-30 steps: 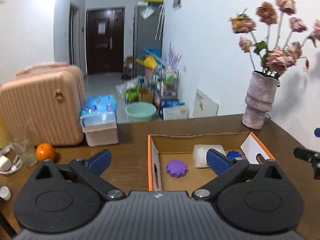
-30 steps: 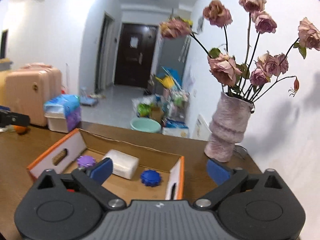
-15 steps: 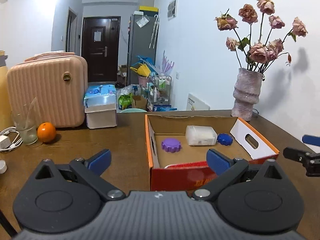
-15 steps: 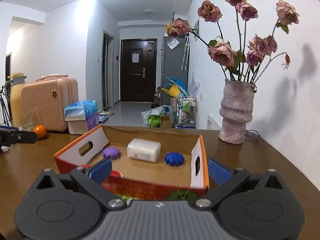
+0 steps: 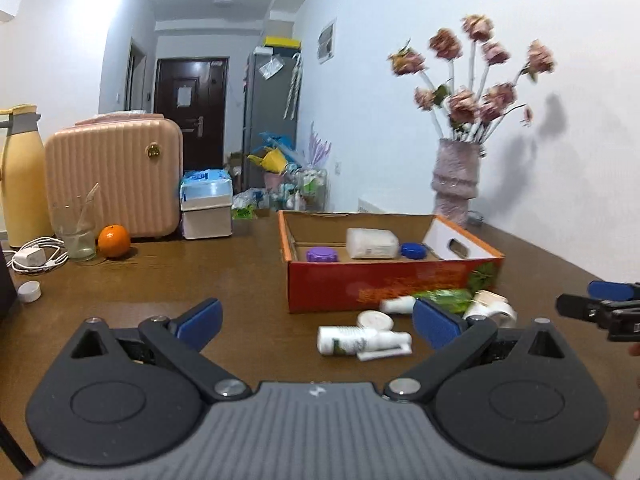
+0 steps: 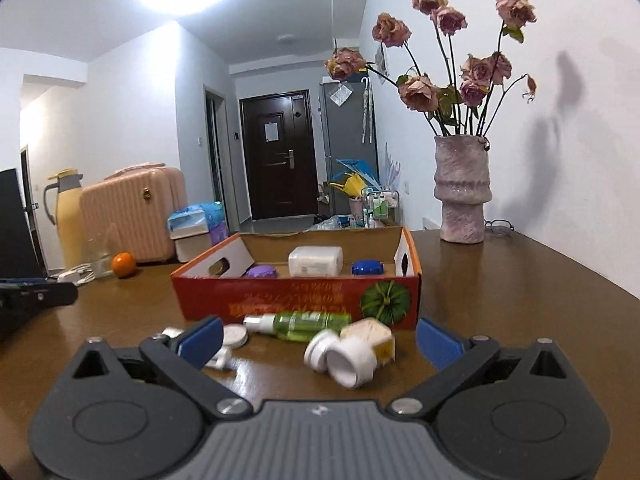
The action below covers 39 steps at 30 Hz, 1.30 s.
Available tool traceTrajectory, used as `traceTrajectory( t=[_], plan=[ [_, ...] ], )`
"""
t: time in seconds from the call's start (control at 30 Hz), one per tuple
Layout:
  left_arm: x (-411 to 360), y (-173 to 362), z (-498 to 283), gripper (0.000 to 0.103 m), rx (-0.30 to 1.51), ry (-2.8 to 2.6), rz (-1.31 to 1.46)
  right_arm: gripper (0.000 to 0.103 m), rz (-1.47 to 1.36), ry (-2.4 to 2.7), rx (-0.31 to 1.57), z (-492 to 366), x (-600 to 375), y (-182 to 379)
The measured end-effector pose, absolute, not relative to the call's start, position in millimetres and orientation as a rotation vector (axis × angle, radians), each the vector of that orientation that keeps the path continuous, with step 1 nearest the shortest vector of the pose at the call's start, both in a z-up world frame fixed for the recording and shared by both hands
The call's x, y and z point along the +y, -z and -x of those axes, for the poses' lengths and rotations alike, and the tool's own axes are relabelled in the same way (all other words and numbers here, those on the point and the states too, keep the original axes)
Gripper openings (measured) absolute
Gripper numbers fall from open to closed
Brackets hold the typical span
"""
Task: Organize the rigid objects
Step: 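Withdraw both grippers from the box back toward the loose items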
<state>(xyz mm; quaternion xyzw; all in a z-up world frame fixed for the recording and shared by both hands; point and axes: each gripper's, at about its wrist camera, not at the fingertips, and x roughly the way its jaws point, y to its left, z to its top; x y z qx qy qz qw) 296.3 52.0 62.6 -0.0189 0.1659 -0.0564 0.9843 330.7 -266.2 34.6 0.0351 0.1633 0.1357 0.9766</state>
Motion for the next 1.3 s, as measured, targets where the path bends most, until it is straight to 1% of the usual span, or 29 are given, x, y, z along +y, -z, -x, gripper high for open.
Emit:
traceTrajectory(
  t=[0.13,0.23,0.43,0.57,0.7,0.8,0.93,1.03,1.1,1.17,1.23,1.27,1.3],
  plan=[
    [50.4,-58.7,-253.1,0.103,0.304,0.135,0.001,0.103,-0.106,-0.267,0.268,-286.3,-268.7,-26.9],
    [56.5,-54.2,-227.0,0.103,0.304,0.127,0.051,0.103,-0.134,-0.292,0.195,-257.4,-270.0,-22.4],
    [64.9,-39.2,-209.9,0.103,0.378,0.129,0.077,0.103,-0.147,-0.279,0.269,-239.7,-261.7,-10.0],
    [64.7,-30.9,-222.2,0.103,0.413,0.117,0.065,0.103,-0.133,-0.305,0.302,-244.6,-255.7,-0.7],
    [61.8,-35.2,-245.9,0.103,0.415,0.176,0.089,0.103,-0.091,-0.277,0.322,-261.1,-250.8,1.6],
    [54.2,-40.5,-269.4,0.103,0.409,0.22,0.086,0.103,-0.089,-0.272,0.342,-279.3,-253.5,-0.5],
    [33.7,-39.0,-316.4,0.103,0.449,0.264,0.044,0.103,-0.105,-0.298,0.39,-311.1,-259.9,-2.4],
    [11.8,-35.5,-349.5,0.103,0.49,0.317,0.03,0.099,-0.032,-0.276,0.394,-333.9,-256.3,-6.2],
    [-5.7,-31.3,-369.2,0.103,0.511,0.387,0.032,0.092,0.062,-0.244,0.399,-351.6,-251.8,-6.7],
    [-23.9,-26.3,-387.0,0.103,0.527,0.418,0.012,0.088,0.13,-0.232,0.43,-371.9,-251.0,-6.3],
    [-43.1,-22.2,-405.0,0.102,0.555,0.449,-0.018,0.086,0.124,-0.246,0.462,-389.8,-255.1,-4.3],
    [-51.0,-20.4,-412.1,0.099,0.566,0.463,-0.021,0.079,0.103,-0.269,0.49,-400.7,-257.8,-2.3],
    [-57.8,-18.8,-416.3,0.091,0.571,0.469,-0.018,0.07,0.075,-0.282,0.519,-411.9,-260.1,-0.4]
  ],
)
